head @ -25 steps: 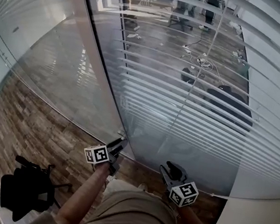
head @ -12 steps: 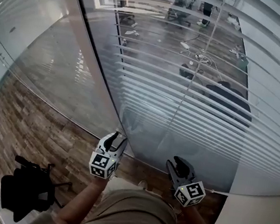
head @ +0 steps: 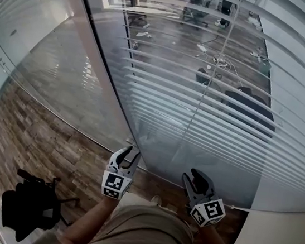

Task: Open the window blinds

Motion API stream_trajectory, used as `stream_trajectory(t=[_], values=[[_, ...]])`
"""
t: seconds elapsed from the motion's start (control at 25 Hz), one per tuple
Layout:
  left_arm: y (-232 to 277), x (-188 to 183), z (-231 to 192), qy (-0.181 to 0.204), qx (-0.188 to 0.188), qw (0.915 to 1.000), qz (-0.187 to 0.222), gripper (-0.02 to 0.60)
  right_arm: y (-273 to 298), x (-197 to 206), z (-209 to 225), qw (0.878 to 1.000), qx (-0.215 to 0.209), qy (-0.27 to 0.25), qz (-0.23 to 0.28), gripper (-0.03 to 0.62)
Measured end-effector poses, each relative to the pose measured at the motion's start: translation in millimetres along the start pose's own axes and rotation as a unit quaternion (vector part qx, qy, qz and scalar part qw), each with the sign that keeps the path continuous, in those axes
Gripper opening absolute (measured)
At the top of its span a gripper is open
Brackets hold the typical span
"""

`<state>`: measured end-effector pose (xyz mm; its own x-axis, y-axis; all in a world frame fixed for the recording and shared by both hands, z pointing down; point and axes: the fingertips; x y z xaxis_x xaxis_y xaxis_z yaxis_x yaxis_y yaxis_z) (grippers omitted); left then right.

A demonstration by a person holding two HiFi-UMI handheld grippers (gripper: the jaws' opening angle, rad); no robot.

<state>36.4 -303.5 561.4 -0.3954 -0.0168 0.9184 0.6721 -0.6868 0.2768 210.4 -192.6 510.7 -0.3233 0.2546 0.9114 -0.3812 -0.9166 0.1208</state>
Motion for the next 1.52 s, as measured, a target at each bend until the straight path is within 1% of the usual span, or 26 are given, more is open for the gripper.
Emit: stream_trajectory(t=[0.16, 0.36, 0.8, 1.0, 1.2, 1.52], values=[[2, 0, 7, -0.003, 0.010, 0.9999, 0.001, 0.143, 0, -1, 1, 1.000, 0.000, 0.001, 0.004, 0.137], [4, -9, 5, -0.005, 0.018, 0.9998, 0.004, 0.142, 1, -11, -2, 1.000, 0.001, -0.001, 0.004, 0.137], [-2, 0, 12, -0.020, 0.021, 0.9996, -0.003, 0.133, -7, -2, -1, 1.000, 0.005, 0.015, 0.004, 0.137], [-7, 9, 14, -0.028, 0.020, 0.9992, -0.021, 0.133, -11, -4, -1, 1.000, 0.005, 0.017, 0.005, 0.137], [-8, 4, 14, -0.034, 0.016, 0.9991, -0.020, 0.133, -17, -13, 10, 0.999, 0.029, 0.007, 0.023, 0.137], [-8, 0, 19, -0.046, 0.015, 0.9985, -0.025, 0.133, -17, -16, 18, 0.999, 0.026, 0.009, 0.023, 0.137]])
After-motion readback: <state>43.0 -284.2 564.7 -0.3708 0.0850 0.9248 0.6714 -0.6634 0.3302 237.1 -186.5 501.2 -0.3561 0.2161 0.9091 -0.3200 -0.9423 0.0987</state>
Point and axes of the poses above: the fingertips, and each gripper's own axes: y forward along the fingers, z to its right, x out of its underside, and after that the axes turned 12 degrees about y, right-handed
